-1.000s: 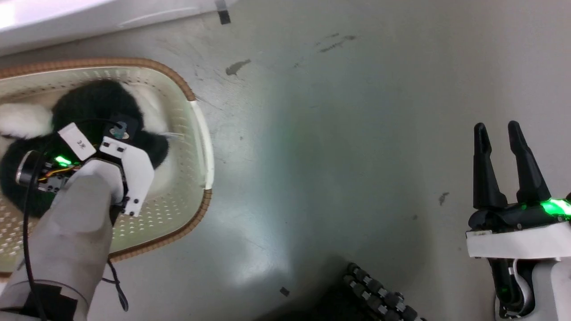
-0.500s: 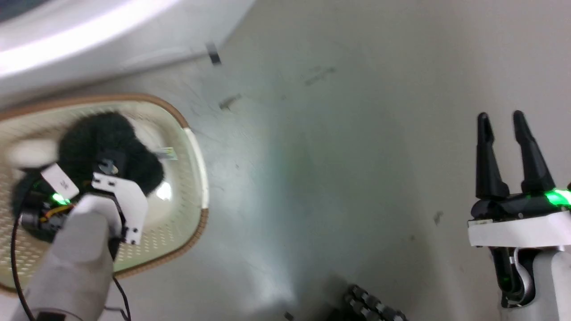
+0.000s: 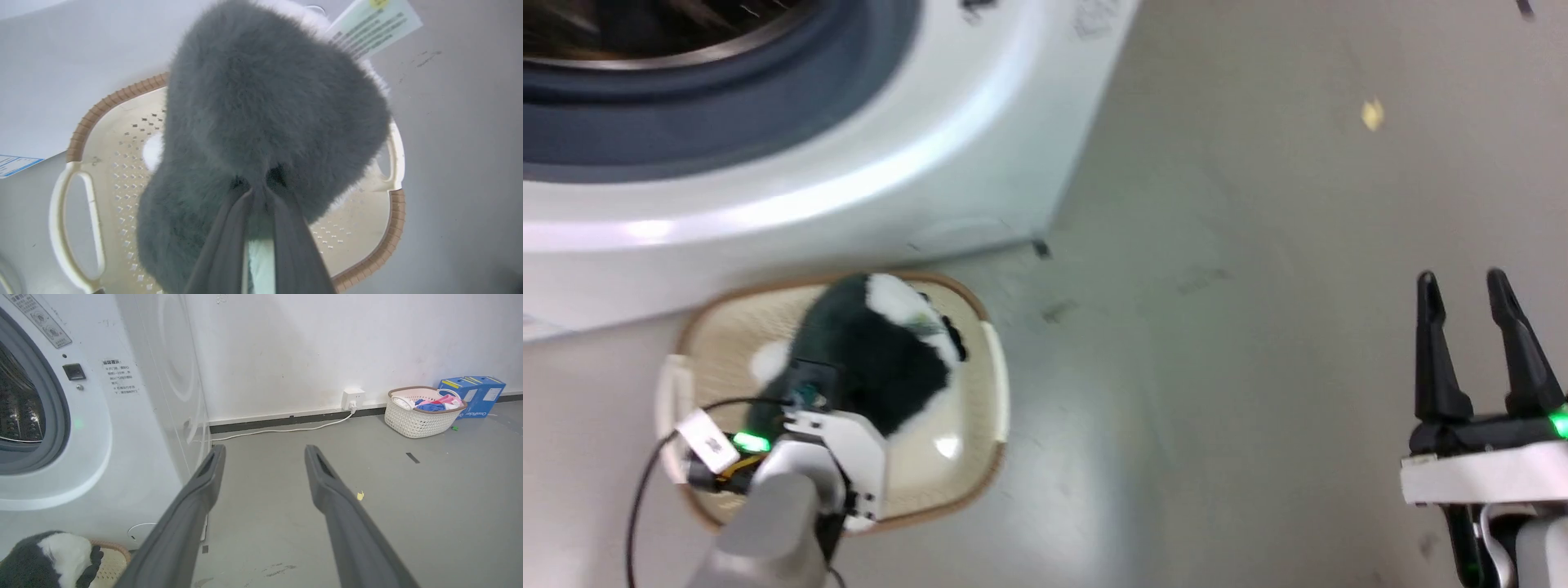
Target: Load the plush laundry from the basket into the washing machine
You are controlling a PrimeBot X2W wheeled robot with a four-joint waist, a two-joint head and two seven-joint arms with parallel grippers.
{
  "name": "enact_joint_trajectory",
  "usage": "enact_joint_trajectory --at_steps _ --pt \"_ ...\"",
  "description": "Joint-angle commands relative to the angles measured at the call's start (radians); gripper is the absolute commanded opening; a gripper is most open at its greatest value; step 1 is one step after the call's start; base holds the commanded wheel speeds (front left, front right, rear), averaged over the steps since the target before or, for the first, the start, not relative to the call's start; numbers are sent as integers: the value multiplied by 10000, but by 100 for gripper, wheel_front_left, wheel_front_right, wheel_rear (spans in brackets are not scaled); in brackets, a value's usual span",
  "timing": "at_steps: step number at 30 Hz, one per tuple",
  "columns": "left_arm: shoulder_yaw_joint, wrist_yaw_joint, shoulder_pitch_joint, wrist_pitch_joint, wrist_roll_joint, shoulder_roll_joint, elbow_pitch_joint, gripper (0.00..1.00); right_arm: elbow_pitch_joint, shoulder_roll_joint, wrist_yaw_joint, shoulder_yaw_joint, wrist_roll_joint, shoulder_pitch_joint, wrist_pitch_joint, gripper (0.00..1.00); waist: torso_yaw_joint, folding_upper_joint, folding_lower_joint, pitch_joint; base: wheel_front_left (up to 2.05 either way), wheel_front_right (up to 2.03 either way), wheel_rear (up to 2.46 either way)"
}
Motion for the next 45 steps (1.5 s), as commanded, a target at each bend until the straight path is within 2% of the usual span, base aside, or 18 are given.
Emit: enact_joint_trajectory --at_steps 1,5,13,19,25,30,34,45 --pt "34 -44 152 -105 -20 -44 -157 0 -34 26 -9 -31 -52 145 -44 100 924 -1 1 -1001 0 0 0" --pt "177 -7 922 -124 -20 -141 -1692 0 -81 26 -9 -158 -234 469 -44 100 1417 -1 1 -1619 0 0 0" --pt "655 376 2528 -128 271 -194 -4976 0 -95 26 -9 -337 -383 904 -44 100 2033 -1 1 -2330 0 0 0" --pt "1145 603 3119 -128 751 -67 -7591 0 -190 26 -9 -319 -410 953 -44 100 2114 -1 1 -2274 0 0 0" --pt "1908 902 2974 -129 1072 141 -9567 0 -256 26 -9 -119 -335 722 -44 100 1769 -1 1 -1614 0 0 0" --pt "2168 878 1895 -101 1305 525 -9852 0 -347 26 -9 53 -228 339 -44 100 1365 -1 1 -700 0 0 0" --pt "2238 740 375 378 1511 1003 -9698 0 -394 26 -9 104 -59 -10 -44 100 966 -1 1 169 0 0 0" --pt "2294 337 -4545 1977 2245 2431 -7574 0 -308 26 -9 403 803 -796 -44 100 -36 -1 1 2193 0 0 0"
